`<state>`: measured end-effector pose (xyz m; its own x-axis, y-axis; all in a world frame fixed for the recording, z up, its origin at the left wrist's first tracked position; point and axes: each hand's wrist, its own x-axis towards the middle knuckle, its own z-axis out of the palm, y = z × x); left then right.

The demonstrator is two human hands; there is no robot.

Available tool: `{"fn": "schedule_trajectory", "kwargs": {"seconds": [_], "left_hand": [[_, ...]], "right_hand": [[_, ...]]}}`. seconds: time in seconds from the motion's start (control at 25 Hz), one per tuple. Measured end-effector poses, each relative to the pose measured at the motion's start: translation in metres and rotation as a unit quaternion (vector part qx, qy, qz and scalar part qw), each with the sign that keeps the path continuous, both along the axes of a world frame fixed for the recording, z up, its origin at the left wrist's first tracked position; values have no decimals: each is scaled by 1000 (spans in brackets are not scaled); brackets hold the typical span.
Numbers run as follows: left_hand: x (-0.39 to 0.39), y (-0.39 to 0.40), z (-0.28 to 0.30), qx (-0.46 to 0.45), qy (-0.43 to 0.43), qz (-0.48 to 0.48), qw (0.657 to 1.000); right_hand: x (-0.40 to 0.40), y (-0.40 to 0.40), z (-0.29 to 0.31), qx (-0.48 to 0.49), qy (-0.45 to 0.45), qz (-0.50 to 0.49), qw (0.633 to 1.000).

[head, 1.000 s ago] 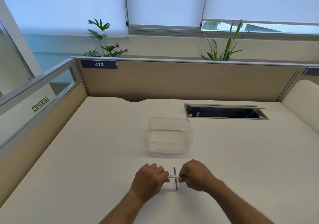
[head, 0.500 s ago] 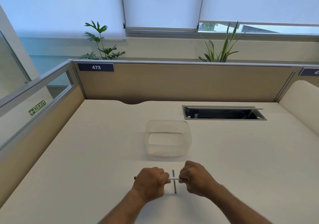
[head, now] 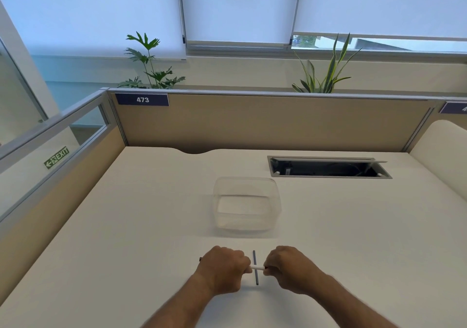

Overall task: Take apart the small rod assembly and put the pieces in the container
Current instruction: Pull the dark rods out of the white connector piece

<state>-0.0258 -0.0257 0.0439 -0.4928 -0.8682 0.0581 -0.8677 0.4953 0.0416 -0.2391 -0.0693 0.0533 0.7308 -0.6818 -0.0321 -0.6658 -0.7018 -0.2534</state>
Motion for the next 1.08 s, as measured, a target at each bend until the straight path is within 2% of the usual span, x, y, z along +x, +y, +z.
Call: {"fn": "schedule_trajectory", "kwargs": {"seconds": [0.12,0.32,0.4,0.56,0.68,0.84,0.96,1.08], "left_hand": [[2,4,3,-68,-66,-36,995],[3,3,3,-166,-29,-73,983],[2,2,1,-196,-17,-70,978],[3,1,8,-193,4,-59,979],[4,0,12,-147,12,-41,988],[-2,1,12,-34,32,46,998],[-4,-9,13,101,67,101,988],[-4,-15,17,182,94,92,974]], "right_hand": [[4,-5,6,99,37,-12,994],[1,-17,15,207,18,-34,978],[2,-18,17,190,-7,-47,981],[5,-12,13,79,-78,-34,993],[5,-11,10,36,-81,-36,995],[1,-11,10,-20,-13,-17,1000],[-2,-9,8,-62,12,17,998],[-1,-5,7,-66,16,25,997]]}}
